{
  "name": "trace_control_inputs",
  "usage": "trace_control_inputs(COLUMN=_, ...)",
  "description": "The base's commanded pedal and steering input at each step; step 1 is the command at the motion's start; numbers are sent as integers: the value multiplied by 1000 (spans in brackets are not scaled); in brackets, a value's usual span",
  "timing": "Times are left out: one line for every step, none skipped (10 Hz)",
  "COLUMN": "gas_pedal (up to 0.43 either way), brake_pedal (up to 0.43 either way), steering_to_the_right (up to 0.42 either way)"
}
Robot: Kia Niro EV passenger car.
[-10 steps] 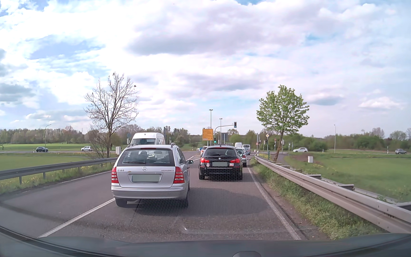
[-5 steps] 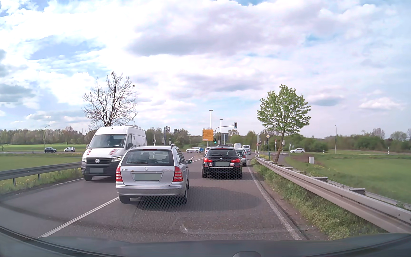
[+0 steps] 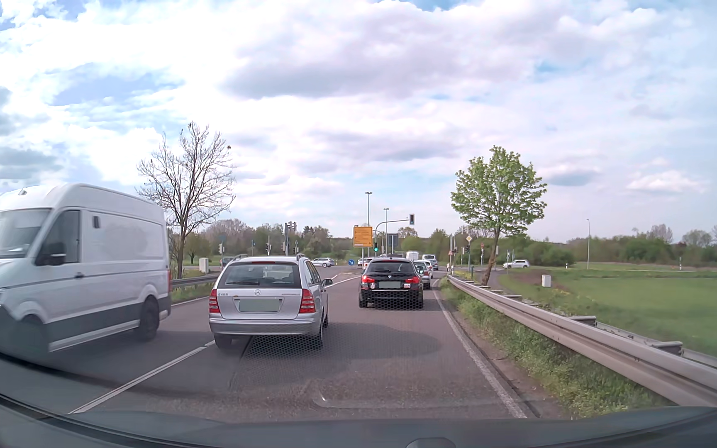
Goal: Follow the waypoints while adhering to traffic rules and regulations
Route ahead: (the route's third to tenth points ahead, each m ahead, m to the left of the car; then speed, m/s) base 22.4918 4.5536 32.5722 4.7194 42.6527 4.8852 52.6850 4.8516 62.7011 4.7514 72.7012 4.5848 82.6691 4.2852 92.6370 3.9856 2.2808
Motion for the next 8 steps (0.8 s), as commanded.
trace_control_inputs(gas_pedal=339, brake_pedal=0, steering_to_the_right=-12)
trace_control_inputs(gas_pedal=358, brake_pedal=0, steering_to_the_right=-13)
trace_control_inputs(gas_pedal=378, brake_pedal=0, steering_to_the_right=-14)
trace_control_inputs(gas_pedal=398, brake_pedal=0, steering_to_the_right=-12)
trace_control_inputs(gas_pedal=398, brake_pedal=0, steering_to_the_right=-8)
trace_control_inputs(gas_pedal=409, brake_pedal=0, steering_to_the_right=-5)
trace_control_inputs(gas_pedal=409, brake_pedal=0, steering_to_the_right=-4)
trace_control_inputs(gas_pedal=409, brake_pedal=0, steering_to_the_right=-4)
